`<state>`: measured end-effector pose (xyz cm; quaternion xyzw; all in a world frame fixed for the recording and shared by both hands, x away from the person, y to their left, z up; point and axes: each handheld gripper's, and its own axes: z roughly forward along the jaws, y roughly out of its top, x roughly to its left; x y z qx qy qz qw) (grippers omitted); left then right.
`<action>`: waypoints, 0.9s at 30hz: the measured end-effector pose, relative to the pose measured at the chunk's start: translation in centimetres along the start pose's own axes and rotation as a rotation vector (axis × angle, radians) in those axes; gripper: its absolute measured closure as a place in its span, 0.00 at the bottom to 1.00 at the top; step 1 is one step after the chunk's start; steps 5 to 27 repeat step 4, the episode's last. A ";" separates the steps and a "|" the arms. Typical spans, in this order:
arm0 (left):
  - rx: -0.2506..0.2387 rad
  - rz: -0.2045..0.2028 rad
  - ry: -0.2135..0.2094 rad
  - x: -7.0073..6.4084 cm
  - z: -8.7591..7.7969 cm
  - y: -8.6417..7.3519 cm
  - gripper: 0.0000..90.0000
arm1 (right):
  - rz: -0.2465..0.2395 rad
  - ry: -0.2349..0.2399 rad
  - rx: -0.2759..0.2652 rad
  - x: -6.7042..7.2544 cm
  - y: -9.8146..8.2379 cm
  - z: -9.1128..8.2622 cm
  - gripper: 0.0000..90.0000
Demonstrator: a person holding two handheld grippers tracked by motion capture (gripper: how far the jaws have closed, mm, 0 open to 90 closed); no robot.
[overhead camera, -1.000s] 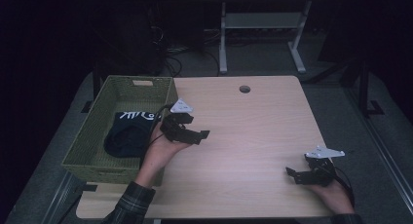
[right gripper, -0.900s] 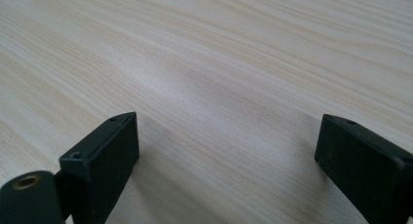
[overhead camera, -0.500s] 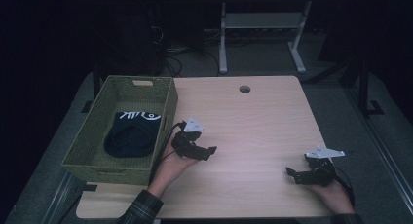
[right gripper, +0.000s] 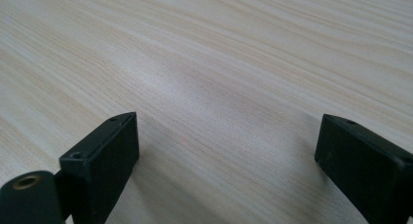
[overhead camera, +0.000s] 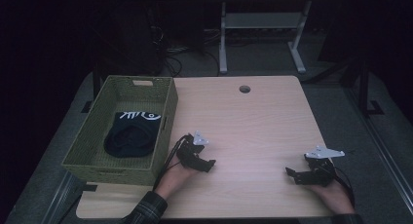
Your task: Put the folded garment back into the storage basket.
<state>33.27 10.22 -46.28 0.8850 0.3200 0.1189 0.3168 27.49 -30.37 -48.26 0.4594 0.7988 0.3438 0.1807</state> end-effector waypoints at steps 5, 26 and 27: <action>0.013 0.001 -0.001 -0.2 0.2 -0.1 0.18 | -0.002 0.001 0.000 0.0 0.0 0.0 0.10; 0.013 0.001 -0.001 -0.2 0.2 -0.1 0.18 | -0.002 0.001 0.000 0.0 0.0 0.0 0.10; 0.013 0.001 -0.001 -0.2 0.2 -0.1 0.18 | -0.002 0.001 0.000 0.0 0.0 0.0 0.10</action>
